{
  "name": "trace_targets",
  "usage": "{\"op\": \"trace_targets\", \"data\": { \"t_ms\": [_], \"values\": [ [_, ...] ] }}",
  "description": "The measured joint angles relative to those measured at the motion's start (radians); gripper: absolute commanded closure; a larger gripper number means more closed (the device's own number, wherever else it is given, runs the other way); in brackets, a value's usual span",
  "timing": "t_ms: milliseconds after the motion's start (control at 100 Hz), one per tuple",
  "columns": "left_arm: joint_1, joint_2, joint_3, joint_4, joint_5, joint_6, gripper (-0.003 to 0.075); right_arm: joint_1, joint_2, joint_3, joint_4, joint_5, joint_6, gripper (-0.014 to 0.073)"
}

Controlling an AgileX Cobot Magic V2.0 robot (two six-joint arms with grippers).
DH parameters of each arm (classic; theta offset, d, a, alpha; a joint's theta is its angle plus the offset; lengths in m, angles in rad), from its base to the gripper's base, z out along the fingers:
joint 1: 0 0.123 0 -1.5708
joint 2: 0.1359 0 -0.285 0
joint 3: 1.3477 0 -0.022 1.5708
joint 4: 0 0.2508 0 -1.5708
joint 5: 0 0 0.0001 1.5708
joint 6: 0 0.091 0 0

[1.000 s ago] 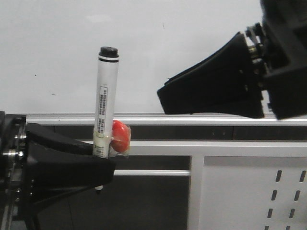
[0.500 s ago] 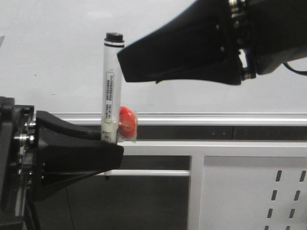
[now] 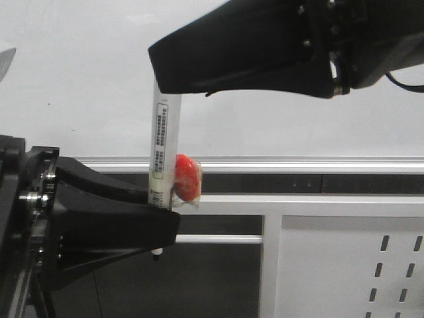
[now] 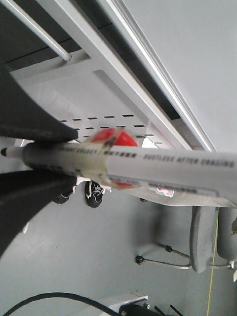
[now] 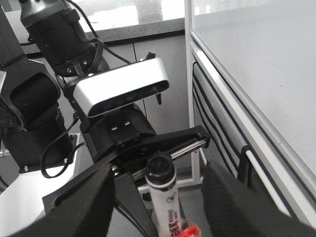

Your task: Write number 1 on whiteboard

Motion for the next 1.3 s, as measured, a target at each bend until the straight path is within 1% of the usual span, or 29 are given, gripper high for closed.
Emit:
{"op": "trace_targets", "data": {
  "t_ms": [250, 430, 520, 890, 960, 980, 1000, 1030, 1060, 1090, 1300],
  "values": [
    [0.000, 0.027, 0.000, 0.020, 0.000, 0.000, 0.0738, 0.000, 0.000, 0.000, 0.000, 0.033, 0.015, 0.0240],
    [0.000, 0.027, -0.002, 0.024, 0.000, -0.002, 0.0738, 0.000, 0.000, 0.000, 0.000, 0.037, 0.019, 0.0330],
    [0.000, 0.027, -0.011, 0.034, 0.000, -0.002, 0.0738, 0.000, 0.000, 0.000, 0.000, 0.037, 0.019, 0.0352],
    [0.000, 0.028, -0.049, 0.070, 0.000, -0.025, 0.0738, 0.000, 0.000, 0.000, 0.000, 0.037, 0.020, 0.0363],
    [0.000, 0.028, -0.050, 0.070, 0.000, -0.025, 0.0738, 0.000, 0.000, 0.000, 0.000, 0.037, 0.020, 0.0427],
    [0.000, 0.028, -0.050, 0.072, 0.000, -0.025, 0.0738, 0.000, 0.000, -0.002, 0.000, 0.035, 0.020, 0.0460],
    [0.000, 0.028, -0.050, 0.072, 0.000, -0.025, 0.0738, 0.000, 0.000, -0.002, 0.000, 0.035, 0.020, 0.0511],
    [0.000, 0.028, -0.050, 0.074, 0.000, -0.025, 0.0738, 0.000, 0.000, -0.002, 0.000, 0.030, 0.020, 0.0552],
    [0.000, 0.028, -0.050, 0.077, 0.000, -0.025, 0.0738, 0.000, 0.000, -0.002, 0.000, 0.025, 0.020, 0.0622],
    [0.000, 0.028, -0.050, 0.078, 0.000, -0.025, 0.0738, 0.000, 0.000, -0.002, 0.000, 0.022, 0.020, 0.0676],
    [0.000, 0.030, -0.050, 0.079, 0.002, -0.035, 0.0738, 0.000, 0.000, -0.005, 0.000, 0.007, 0.015, 0.0669]
  ]
}}
